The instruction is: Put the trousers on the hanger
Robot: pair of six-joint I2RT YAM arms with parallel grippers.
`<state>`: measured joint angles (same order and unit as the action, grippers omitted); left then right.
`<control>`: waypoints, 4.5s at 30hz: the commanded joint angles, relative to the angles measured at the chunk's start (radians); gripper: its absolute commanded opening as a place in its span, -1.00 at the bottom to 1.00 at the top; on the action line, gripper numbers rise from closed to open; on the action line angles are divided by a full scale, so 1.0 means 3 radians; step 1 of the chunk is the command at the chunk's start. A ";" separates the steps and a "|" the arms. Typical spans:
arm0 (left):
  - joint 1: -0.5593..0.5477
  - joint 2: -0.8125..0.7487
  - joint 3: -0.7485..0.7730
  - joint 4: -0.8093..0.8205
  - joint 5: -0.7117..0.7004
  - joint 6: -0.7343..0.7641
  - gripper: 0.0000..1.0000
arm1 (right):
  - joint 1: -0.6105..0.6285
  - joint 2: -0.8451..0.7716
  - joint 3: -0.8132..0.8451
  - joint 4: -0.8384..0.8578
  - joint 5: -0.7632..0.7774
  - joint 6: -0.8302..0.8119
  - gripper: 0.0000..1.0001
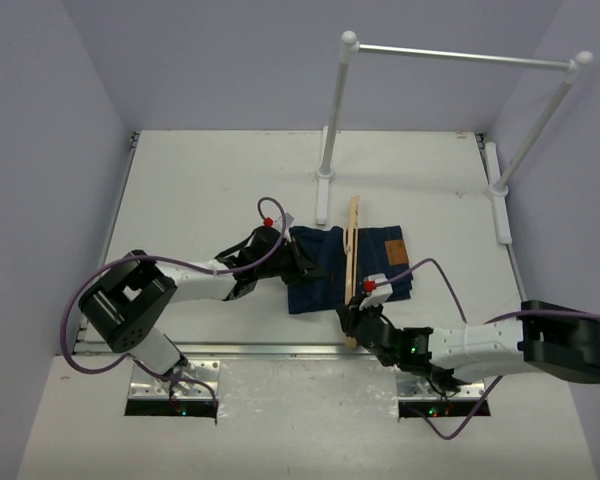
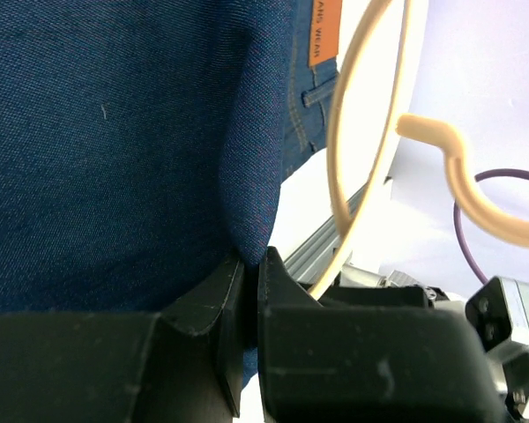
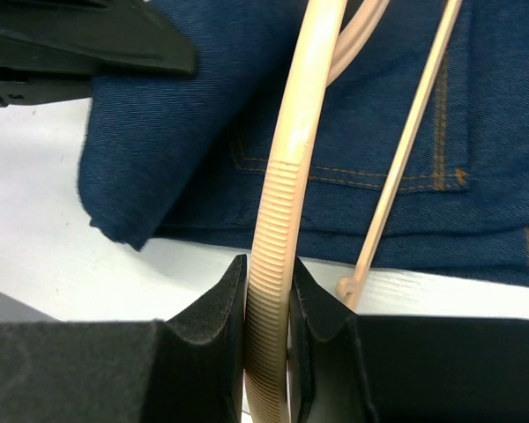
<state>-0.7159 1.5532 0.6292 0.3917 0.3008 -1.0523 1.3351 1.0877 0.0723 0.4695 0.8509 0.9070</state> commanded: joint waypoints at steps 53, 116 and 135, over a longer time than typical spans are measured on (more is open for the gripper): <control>0.0364 0.0030 0.0246 0.0245 -0.0057 0.0890 0.29 | -0.0965 0.0621 0.0420 0.0617 -0.2371 -0.0385 -1.00; 0.0433 0.0057 0.0623 -0.0281 -0.0399 0.0864 -0.80 | -0.1914 0.1542 0.1086 0.1005 -0.4841 -0.0317 -1.00; 0.0470 -0.0104 0.0686 -0.0937 -0.0852 0.1196 -1.00 | -0.1919 0.1022 0.1090 0.0049 -0.4593 -0.0330 0.98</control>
<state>-0.5816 1.5722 0.7996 0.1903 0.1163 -0.7639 0.7559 1.4994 0.3588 0.6372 -0.5435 0.8263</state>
